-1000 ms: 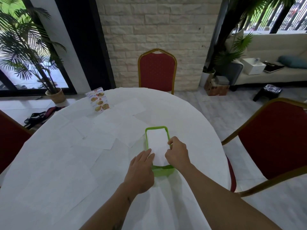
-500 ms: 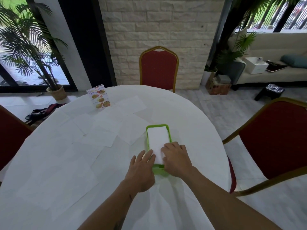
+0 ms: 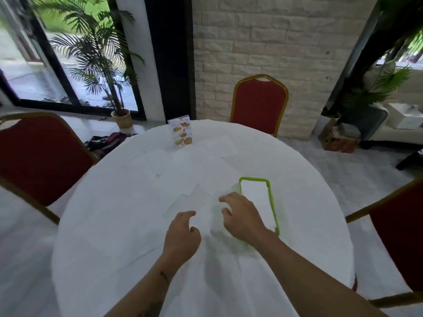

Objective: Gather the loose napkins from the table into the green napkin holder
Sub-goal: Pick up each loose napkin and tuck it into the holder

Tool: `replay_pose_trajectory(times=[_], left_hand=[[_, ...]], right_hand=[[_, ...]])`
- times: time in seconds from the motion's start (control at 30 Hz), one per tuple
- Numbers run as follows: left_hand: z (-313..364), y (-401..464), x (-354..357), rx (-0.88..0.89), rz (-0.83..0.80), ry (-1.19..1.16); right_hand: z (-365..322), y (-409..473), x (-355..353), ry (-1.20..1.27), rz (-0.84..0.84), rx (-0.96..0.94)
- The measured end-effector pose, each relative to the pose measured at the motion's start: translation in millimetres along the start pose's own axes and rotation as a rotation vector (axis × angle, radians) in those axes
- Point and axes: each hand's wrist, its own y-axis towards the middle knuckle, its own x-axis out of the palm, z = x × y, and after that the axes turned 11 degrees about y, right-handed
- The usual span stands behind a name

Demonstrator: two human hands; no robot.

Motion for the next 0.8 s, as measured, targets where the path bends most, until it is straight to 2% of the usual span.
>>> replay_pose_trajectory(times=[0.07,0.13,0.23,0.33,0.57,0.8], left_hand=[[-33,-4,-9,-0.149,0.028,0.001],[-66,-10,-15,-0.267,0.028,0.097],[-105,-21,-18,-0.367,-0.094,0.295],[-130,-23,-20,-0.321,-0.137,0.401],[-150,-16,-28,-0.222,0.05,0.449],[-154,-9,-29,-0.227,0.103,0.477]], right_hand=[[-12,2,21,0.052,-0.049,-0.007],[-20,1,43,0.071,-0.118,0.003],[-25,-5,71,0.066,-0.228,0.051],[-23,-10,91,0.048,-0.305,0.094],[-23,-20,108,0.067,-0.357,0.206],[-20,-26,113,0.11,-0.351,0.27]])
